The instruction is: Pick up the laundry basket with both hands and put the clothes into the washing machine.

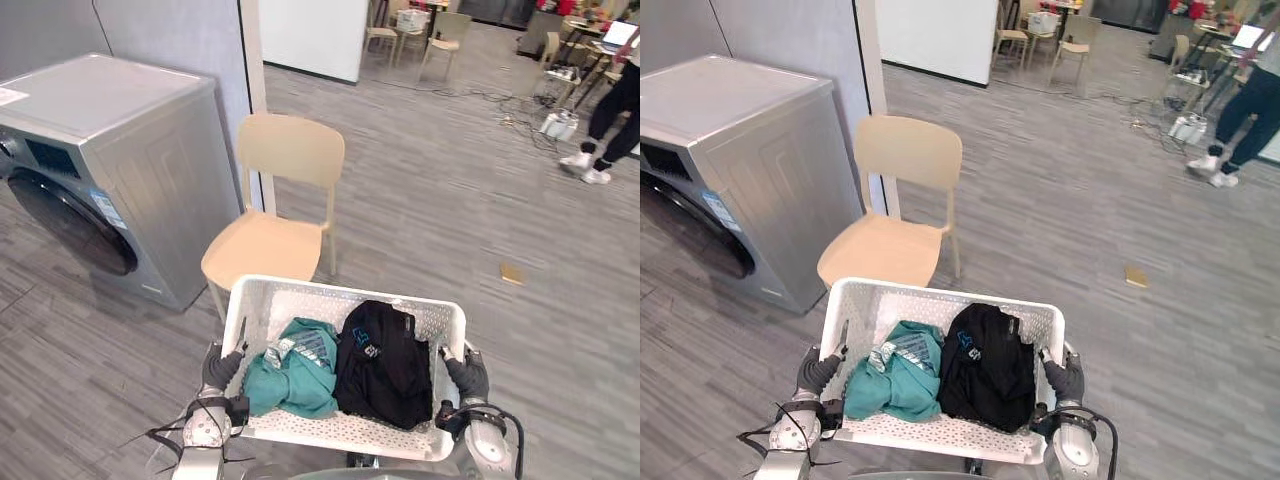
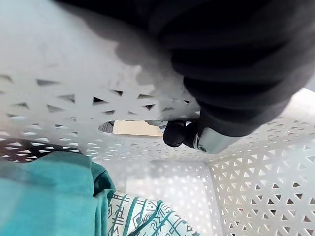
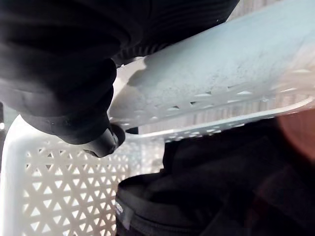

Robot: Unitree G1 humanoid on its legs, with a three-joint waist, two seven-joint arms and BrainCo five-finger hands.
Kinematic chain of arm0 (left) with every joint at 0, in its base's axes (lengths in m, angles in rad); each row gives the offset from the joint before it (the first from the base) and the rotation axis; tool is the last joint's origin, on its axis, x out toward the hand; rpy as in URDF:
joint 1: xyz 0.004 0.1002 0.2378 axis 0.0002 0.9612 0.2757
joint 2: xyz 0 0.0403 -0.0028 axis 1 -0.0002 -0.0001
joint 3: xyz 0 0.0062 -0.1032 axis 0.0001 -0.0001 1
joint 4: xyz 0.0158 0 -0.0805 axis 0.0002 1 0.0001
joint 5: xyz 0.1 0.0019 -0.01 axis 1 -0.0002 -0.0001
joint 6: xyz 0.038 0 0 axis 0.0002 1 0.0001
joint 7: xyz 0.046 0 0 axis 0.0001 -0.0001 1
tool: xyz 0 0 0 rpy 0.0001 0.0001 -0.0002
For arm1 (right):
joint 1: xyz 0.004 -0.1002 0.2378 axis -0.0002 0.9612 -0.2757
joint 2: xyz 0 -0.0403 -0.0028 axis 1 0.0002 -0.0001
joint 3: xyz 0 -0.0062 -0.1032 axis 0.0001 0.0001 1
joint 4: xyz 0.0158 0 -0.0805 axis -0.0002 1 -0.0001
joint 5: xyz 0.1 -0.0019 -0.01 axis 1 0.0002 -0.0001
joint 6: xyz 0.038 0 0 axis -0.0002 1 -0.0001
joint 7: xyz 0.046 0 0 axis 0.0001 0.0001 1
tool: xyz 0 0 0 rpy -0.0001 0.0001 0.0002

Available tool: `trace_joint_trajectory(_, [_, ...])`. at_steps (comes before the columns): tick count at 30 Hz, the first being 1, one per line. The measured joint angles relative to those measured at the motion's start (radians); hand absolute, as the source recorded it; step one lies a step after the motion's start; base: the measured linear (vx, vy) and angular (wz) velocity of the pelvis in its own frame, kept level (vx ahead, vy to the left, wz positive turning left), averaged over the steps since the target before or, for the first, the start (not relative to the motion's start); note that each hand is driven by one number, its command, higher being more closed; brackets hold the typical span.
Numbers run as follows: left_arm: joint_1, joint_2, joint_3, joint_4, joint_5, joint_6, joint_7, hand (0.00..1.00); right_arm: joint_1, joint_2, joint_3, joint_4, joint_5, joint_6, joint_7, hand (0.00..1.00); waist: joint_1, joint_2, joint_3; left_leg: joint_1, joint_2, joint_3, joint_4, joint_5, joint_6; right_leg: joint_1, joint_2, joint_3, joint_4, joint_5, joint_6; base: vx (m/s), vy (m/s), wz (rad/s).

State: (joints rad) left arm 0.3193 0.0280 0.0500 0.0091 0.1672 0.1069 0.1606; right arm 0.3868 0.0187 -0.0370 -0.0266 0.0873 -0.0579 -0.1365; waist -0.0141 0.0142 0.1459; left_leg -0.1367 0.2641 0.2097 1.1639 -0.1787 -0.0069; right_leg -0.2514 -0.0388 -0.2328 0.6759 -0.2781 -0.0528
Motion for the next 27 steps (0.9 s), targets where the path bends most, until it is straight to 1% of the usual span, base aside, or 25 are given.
trace_joint_trajectory(1, [0.009, -0.011, 0.006, 0.000, -0.001, 0.000, 0.003, 1.00, 0.005, 0.001, 0.006, -0.009, 0.000, 0.002, -0.001, 1.00, 0.018, 0.004, -0.002, -0.042, 0.029, -0.020, 0.088, 0.107, -0.007, 0.036, 0.016, 0.016, -0.014, -0.020, -0.015, 0.44, -0.006, -0.65])
trace_joint_trajectory(2, [0.011, -0.012, 0.005, 0.000, -0.002, 0.000, 0.008, 1.00, 0.010, -0.001, 0.006, -0.014, 0.001, 0.002, -0.005, 1.00, 0.027, 0.013, -0.001, -0.070, 0.038, -0.047, 0.125, 0.094, -0.008, 0.054, 0.024, 0.021, -0.023, -0.025, -0.011, 0.52, 0.071, -0.46])
trace_joint_trajectory(3, [0.010, -0.011, -0.007, -0.003, -0.002, 0.000, 0.014, 1.00, 0.016, 0.001, 0.004, -0.017, 0.001, 0.003, -0.020, 1.00, 0.023, 0.020, -0.004, -0.138, 0.039, -0.088, 0.143, 0.037, -0.007, 0.082, 0.025, 0.022, -0.039, -0.036, -0.007, 0.52, 0.087, -0.30])
trace_joint_trajectory(4, [0.008, -0.011, -0.004, -0.003, -0.002, 0.000, 0.014, 1.00, 0.014, 0.002, 0.004, -0.017, 0.001, 0.006, -0.022, 1.00, 0.022, 0.020, -0.003, -0.178, 0.039, -0.117, 0.085, -0.023, -0.004, 0.115, 0.024, 0.042, -0.074, -0.037, -0.005, 0.63, 0.110, -0.27])
trace_joint_trajectory(5, [0.008, -0.011, -0.002, -0.003, -0.002, 0.000, 0.014, 1.00, 0.014, 0.003, 0.006, -0.018, 0.001, 0.007, -0.022, 1.00, 0.026, 0.015, -0.001, -0.188, 0.040, -0.130, 0.036, -0.052, -0.008, 0.134, 0.021, 0.054, -0.093, -0.037, -0.005, 0.51, 0.116, -0.44])
trace_joint_trajectory(6, [0.009, -0.010, 0.004, -0.004, -0.002, 0.001, 0.014, 1.00, 0.010, 0.007, 0.011, -0.019, 0.001, 0.009, -0.022, 1.00, 0.031, 0.006, 0.003, -0.193, 0.041, -0.155, -0.087, -0.095, -0.022, 0.171, 0.017, 0.094, -0.126, -0.036, -0.003, 0.47, 0.172, -0.51])
trace_joint_trajectory(7, [0.009, -0.012, 0.011, -0.005, -0.002, 0.001, 0.014, 1.00, 0.006, 0.007, 0.015, -0.019, 0.000, 0.010, -0.022, 1.00, 0.033, -0.001, 0.002, -0.188, 0.033, -0.200, -0.241, -0.109, -0.043, 0.197, 0.008, 0.127, -0.142, -0.036, -0.003, 0.45, 0.212, -0.53])
trace_joint_trajectory(8, [0.010, -0.012, 0.013, -0.010, -0.003, 0.001, 0.014, 1.00, 0.001, 0.007, 0.016, -0.018, -0.001, 0.010, -0.022, 1.00, 0.034, -0.007, 0.005, -0.180, 0.027, -0.228, -0.328, -0.108, -0.050, 0.204, 0.004, 0.148, -0.139, -0.036, -0.003, 0.41, 0.300, -0.59])
trace_joint_trajectory(9, [0.012, -0.015, 0.019, -0.022, -0.007, 0.001, 0.014, 1.00, -0.010, 0.007, 0.016, -0.018, -0.004, 0.010, -0.022, 1.00, 0.035, -0.011, 0.005, -0.171, 0.007, -0.305, -0.486, -0.101, -0.062, 0.215, -0.002, 0.206, -0.136, -0.038, 0.000, 0.38, 0.378, -0.79])
trace_joint_trajectory(10, [0.020, -0.020, 0.023, -0.038, -0.008, 0.000, 0.016, 1.00, -0.018, 0.008, 0.019, -0.017, -0.009, 0.006, -0.022, 1.00, 0.040, -0.008, -0.009, -0.154, -0.013, -0.373, -0.627, -0.065, -0.106, 0.215, -0.020, 0.259, -0.118, -0.045, 0.060, 0.38, 0.402, -0.87])
trace_joint_trajectory(11, [0.028, -0.022, 0.023, -0.045, -0.008, -0.001, 0.017, 1.00, -0.018, 0.006, 0.021, -0.017, -0.011, 0.002, -0.021, 1.00, 0.043, -0.004, -0.019, -0.138, -0.017, -0.392, -0.697, -0.022, -0.120, 0.215, -0.025, 0.284, -0.115, -0.057, 0.091, 0.37, 0.437, -1.03])
trace_joint_trajectory(12, [0.040, -0.020, 0.022, -0.051, -0.010, -0.006, 0.020, 1.00, -0.023, 0.005, 0.026, 0.003, -0.013, -0.004, -0.020, 1.00, 0.055, -0.021, -0.035, -0.125, -0.029, -0.383, -0.700, 0.040, -0.226, 0.229, -0.051, 0.334, -0.110, -0.099, 0.167, 0.36, 0.423, -0.86])
trace_joint_trajectory(13, [0.046, -0.008, 0.036, -0.047, -0.008, 0.000, 0.025, 1.00, -0.028, 0.038, 0.031, 0.034, -0.019, 0.004, -0.015, 1.00, 0.040, -0.061, -0.053, -0.138, -0.069, -0.339, -0.626, 0.015, -0.185, 0.235, -0.097, 0.377, -0.125, -0.097, 0.193, 0.34, 0.404, -0.72])
trace_joint_trajectory(14, [0.055, -0.001, 0.037, -0.047, -0.008, 0.000, 0.029, 1.00, -0.026, 0.046, 0.034, 0.036, -0.021, 0.005, -0.013, 1.00, 0.033, -0.068, -0.058, -0.139, -0.078, -0.332, -0.604, 0.004, -0.177, 0.247, -0.107, 0.383, -0.139, -0.079, 0.203, 0.28, 0.358, -0.36])
trace_joint_trajectory(15, [0.058, 0.002, 0.037, -0.047, -0.008, 0.000, 0.035, 1.00, -0.020, 0.044, 0.040, 0.036, -0.023, 0.006, -0.011, 1.00, 0.030, -0.076, -0.063, -0.126, -0.081, -0.314, -0.579, -0.022, -0.169, 0.266, -0.113, 0.402, -0.165, -0.031, 0.220, 0.19, 0.279, -0.26])
trace_joint_trajectory(16, [0.059, 0.006, 0.035, -0.047, -0.008, 0.000, 0.036, 1.00, -0.019, 0.048, 0.040, 0.037, -0.023, 0.006, -0.011, 1.00, 0.034, -0.078, -0.064, -0.117, -0.086, -0.296, -0.579, -0.026, -0.162, 0.264, -0.121, 0.412, -0.166, -0.013, 0.221, 0.23, 0.388, -0.36])
trace_joint_trajectory(17, [0.060, 0.010, 0.034, -0.046, -0.009, 0.000, 0.036, 1.00, -0.021, 0.052, 0.042, 0.036, -0.029, 0.006, -0.011, 1.00, 0.033, -0.087, -0.069, -0.091, -0.092, -0.265, -0.584, -0.034, -0.147, 0.255, -0.137, 0.411, -0.149, 0.025, 0.214, 0.17, 0.351, -0.55])
trace_joint_trajectory(19, [0.060, 0.010, 0.036, -0.045, -0.009, 0.000, 0.038, 1.00, -0.032, 0.054, 0.042, 0.045, -0.039, 0.008, -0.011, 1.00, 0.048, -0.089, -0.071, -0.023, -0.091, -0.185, -0.637, -0.048, -0.125, 0.209, -0.169, 0.358, -0.083, 0.092, 0.185, 0.10, 0.279, -0.85])
trace_joint_trajectory(20, [0.061, 0.010, 0.040, -0.044, -0.010, 0.000, 0.039, 1.00, -0.049, 0.053, 0.042, 0.068, -0.050, 0.009, -0.011, 1.00, 0.059, -0.093, -0.074, 0.038, -0.094, -0.117, -0.699, -0.049, -0.121, 0.175, -0.227, 0.237, -0.055, 0.146, 0.152, 0.04, 0.219, -1.10])
trace_joint_trajectory(22, [0.062, 0.011, 0.045, -0.033, -0.012, -0.001, 0.045, 1.00, -0.079, 0.051, 0.042, 0.113, -0.059, 0.008, -0.011, 1.00, 0.058, -0.083, -0.074, 0.087, -0.099, -0.062, -0.766, -0.052, -0.108, 0.165, -0.280, 0.105, -0.070, 0.179, 0.122, 0.02, 0.188, -1.02])
trace_joint_trajectory(23, [0.061, 0.012, 0.057, -0.020, -0.019, -0.001, 0.054, 1.00, -0.108, 0.044, 0.048, 0.146, -0.060, 0.011, -0.006, 1.00, 0.053, -0.084, -0.078, 0.107, -0.102, -0.023, -0.800, -0.043, -0.094, 0.148, -0.295, 0.041, -0.066, 0.163, 0.124, -0.02, 0.086, -0.90])
trace_joint_trajectory(24, [0.058, 0.012, 0.069, -0.003, -0.023, -0.001, 0.058, 1.00, -0.121, 0.044, 0.053, 0.163, -0.061, 0.014, 0.007, 1.00, 0.047, -0.085, -0.079, 0.114, -0.096, -0.005, -0.816, -0.039, -0.087, 0.134, -0.268, 0.021, -0.062, 0.109, 0.151, -0.02, 0.021, -0.87])
trace_joint_trajectory(25, [0.052, 0.013, 0.073, 0.018, -0.033, -0.001, 0.058, 1.00, -0.128, 0.043, 0.055, 0.173, -0.063, 0.016, 0.008, 1.00, 0.039, -0.085, -0.080, 0.113, -0.093, 0.014, -0.823, -0.036, -0.086, 0.125, -0.221, 0.012, -0.081, 0.070, 0.163, -0.02, -0.068, -0.66])
trace_joint_trajectory(26, [0.053, 0.011, 0.070, 0.043, -0.045, -0.003, 0.058, 1.00, -0.139, 0.032, 0.057, 0.191, -0.063, 0.016, 0.008, 1.00, 0.030, -0.084, -0.082, 0.113, -0.104, 0.034, -0.832, -0.033, -0.088, 0.128, -0.209, -0.013, -0.127, 0.041, 0.139, 0.00, -0.046, -0.65])
trace_joint_trajectory(27, [0.044, 0.008, 0.061, 0.085, -0.061, -0.002, 0.056, 1.00, -0.160, 0.006, 0.055, 0.230, -0.063, 0.025, 0.008, 1.00, 0.020, -0.073, -0.091, 0.106, -0.115, 0.048, -0.843, -0.025, -0.089, 0.158, -0.204, -0.034, -0.222, 0.035, 0.147, 0.00, -0.010, -0.50])
